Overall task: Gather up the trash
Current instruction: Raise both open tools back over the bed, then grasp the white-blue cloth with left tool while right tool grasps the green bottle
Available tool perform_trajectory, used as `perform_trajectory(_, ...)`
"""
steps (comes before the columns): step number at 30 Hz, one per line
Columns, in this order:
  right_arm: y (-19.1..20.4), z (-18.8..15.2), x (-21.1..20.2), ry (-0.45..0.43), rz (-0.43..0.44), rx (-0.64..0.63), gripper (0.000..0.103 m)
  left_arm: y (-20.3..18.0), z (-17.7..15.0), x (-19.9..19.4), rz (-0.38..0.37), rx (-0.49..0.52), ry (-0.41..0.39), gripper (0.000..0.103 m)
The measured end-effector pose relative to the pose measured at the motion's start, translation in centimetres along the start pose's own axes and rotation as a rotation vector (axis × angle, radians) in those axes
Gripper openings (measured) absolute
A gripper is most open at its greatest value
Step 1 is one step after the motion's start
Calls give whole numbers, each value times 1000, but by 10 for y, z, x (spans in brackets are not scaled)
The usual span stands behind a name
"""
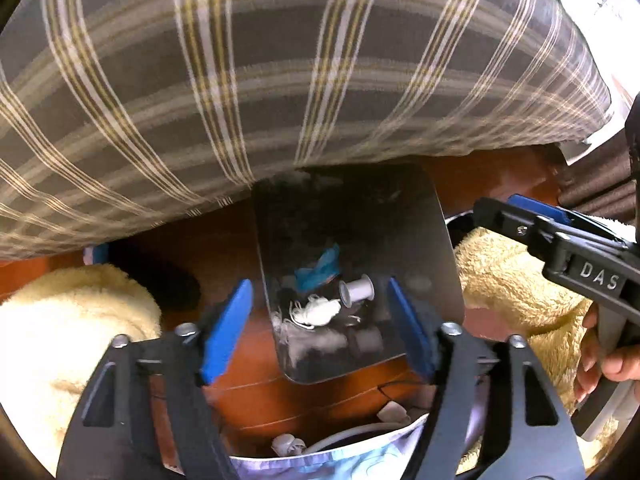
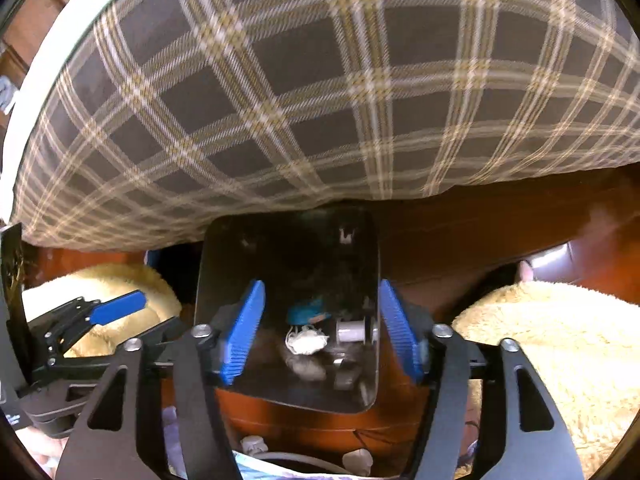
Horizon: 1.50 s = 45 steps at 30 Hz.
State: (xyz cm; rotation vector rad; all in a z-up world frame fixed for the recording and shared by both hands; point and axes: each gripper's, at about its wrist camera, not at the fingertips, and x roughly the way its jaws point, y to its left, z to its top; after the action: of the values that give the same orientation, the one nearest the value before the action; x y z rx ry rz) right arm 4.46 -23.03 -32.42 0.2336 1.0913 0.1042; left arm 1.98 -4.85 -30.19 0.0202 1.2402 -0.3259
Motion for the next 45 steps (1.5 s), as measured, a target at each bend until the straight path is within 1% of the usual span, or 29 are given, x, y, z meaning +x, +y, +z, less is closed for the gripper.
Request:
perform_trajectory(1, -2, 3, -6, -18, -10, 3, 80, 0, 1, -6, 14, 5, -15, 78)
perform_trajectory(2, -3, 4, -10, -33, -16, 7, 85, -1, 3, -11, 23, 9, -28, 82)
perform_trajectory(3, -4, 7, -16, -51, -17, 11, 86, -2, 5, -19, 27, 15, -44, 84)
perform_trajectory(5, -6, 12, -32, -96, -8, 23, 88, -4, 9, -38, 41, 35, -94, 92)
perform_trajectory(7, -8, 21, -53, -153, 4, 27, 90, -6, 14, -57, 59, 51, -146, 95)
perform_trajectory(9, -7, 28, -71, -200, 5, 22, 91, -7, 20, -78, 61, 57, -194, 95)
perform_trajectory(13, -3, 49, -113, -310, 24, 3, 94, -4, 35, -109, 51, 48, -259, 95)
perform_trajectory(17, 4, 76, -140, -381, 23, -39, 94, -1, 55, -134, 80, 50, -319, 95)
perform_trajectory(21, 12, 105, -146, -396, 0, -72, 94, 5, 80, -148, 118, 57, -361, 95)
perform_trajectory(25, 30, 133, -145, -407, -7, -113, 94, 10, 102, -152, 142, 71, -377, 95)
perform_trajectory(27, 38, 146, -142, -402, 11, -122, 94, 14, 113, -150, 147, 73, -380, 95)
perform_trajectory(29, 46, 161, -133, -384, 40, -129, 94, 19, 122, -147, 149, 70, -378, 95)
perform_trajectory(34, 74, 193, -106, -348, 32, -187, 94, 27, 139, -140, 143, 57, -364, 95)
perform_trajectory(40, 88, 215, -93, -336, 63, -177, 94, 33, 153, -135, 141, 52, -359, 95)
perform_trajectory(42, 92, 221, -88, -333, 58, -179, 94, 34, 159, -133, 138, 52, -360, 95)
perform_trajectory(45, 99, 229, -75, -305, 44, -189, 94, 33, 164, -133, 137, 55, -364, 95)
